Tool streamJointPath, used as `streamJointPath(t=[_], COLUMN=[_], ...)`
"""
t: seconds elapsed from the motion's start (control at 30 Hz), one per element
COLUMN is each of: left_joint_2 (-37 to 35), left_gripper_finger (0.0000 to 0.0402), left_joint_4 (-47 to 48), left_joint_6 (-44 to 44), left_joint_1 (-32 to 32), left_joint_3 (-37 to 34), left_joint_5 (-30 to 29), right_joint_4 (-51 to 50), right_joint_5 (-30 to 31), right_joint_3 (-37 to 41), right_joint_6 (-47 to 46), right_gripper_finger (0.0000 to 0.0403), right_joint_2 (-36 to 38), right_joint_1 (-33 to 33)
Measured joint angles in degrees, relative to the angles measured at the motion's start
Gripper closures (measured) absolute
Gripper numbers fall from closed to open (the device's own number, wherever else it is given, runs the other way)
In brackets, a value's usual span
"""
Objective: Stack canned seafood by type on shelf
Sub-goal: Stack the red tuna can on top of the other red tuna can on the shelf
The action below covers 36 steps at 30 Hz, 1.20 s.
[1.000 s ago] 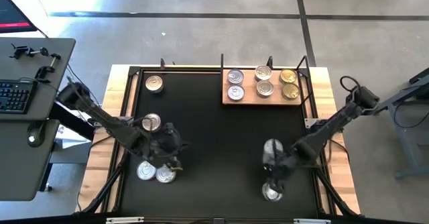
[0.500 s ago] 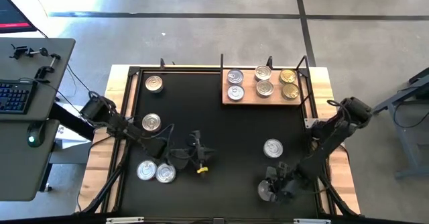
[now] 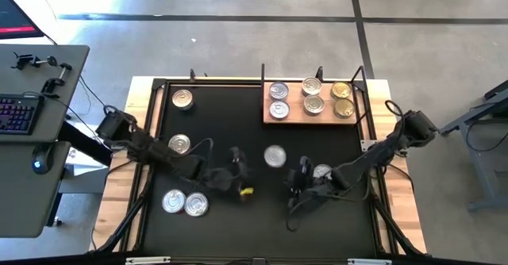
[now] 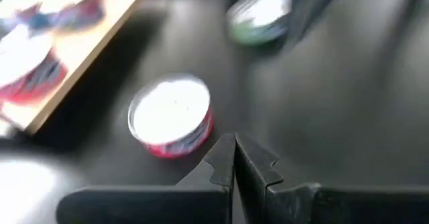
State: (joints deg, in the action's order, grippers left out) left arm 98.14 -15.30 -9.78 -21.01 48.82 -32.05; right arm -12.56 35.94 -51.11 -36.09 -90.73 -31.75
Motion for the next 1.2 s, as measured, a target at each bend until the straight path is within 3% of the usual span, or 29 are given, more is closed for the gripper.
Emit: streamJointPath(t=[0.2, 0.4, 0.53, 0.63, 0.83, 1.0, 1.2], left_joint_2=[5.1, 5.6, 5.5, 5.6, 5.6, 5.6, 9.0], left_gripper_finger=[0.0401, 0.0401, 0.0391, 0.0383, 0.0389, 0.0400, 0.0401], left_joint_4=[-2.9, -9.5, -11.1, -9.0, -5.4, -6.6, -11.2], left_joint_6=[5.4, 9.0, 8.9, 9.0, 13.3, 15.5, 18.8], left_joint_1=[6.8, 10.5, 15.0, 17.9, 21.1, 21.0, 22.0], left_joint_3=[0.0, 0.1, 0.1, 0.1, 0.0, 0.0, 2.7], left_joint_5=[3.4, 6.6, 12.4, 16.2, 25.5, 25.9, 25.5], right_joint_4=[-1.7, 0.0, 3.4, 8.1, 8.0, 7.6, 7.6], right_joint_5=[-0.7, -2.1, -3.2, -3.4, -2.0, -1.0, 6.9], right_joint_3=[0.8, 0.7, 3.0, 4.0, 2.5, 1.2, 0.9], right_joint_6=[6.6, 13.6, 4.7, 0.0, -2.2, 0.3, 2.7], right_gripper_finger=[0.0367, 0.0273, 0.0232, 0.0225, 0.0224, 0.0224, 0.0224], right_joint_2=[-1.9, -3.9, -6.7, -8.0, -5.9, -2.8, -1.5], right_joint_1=[3.9, 8.0, 7.1, 3.3, -3.6, -7.7, -9.6])
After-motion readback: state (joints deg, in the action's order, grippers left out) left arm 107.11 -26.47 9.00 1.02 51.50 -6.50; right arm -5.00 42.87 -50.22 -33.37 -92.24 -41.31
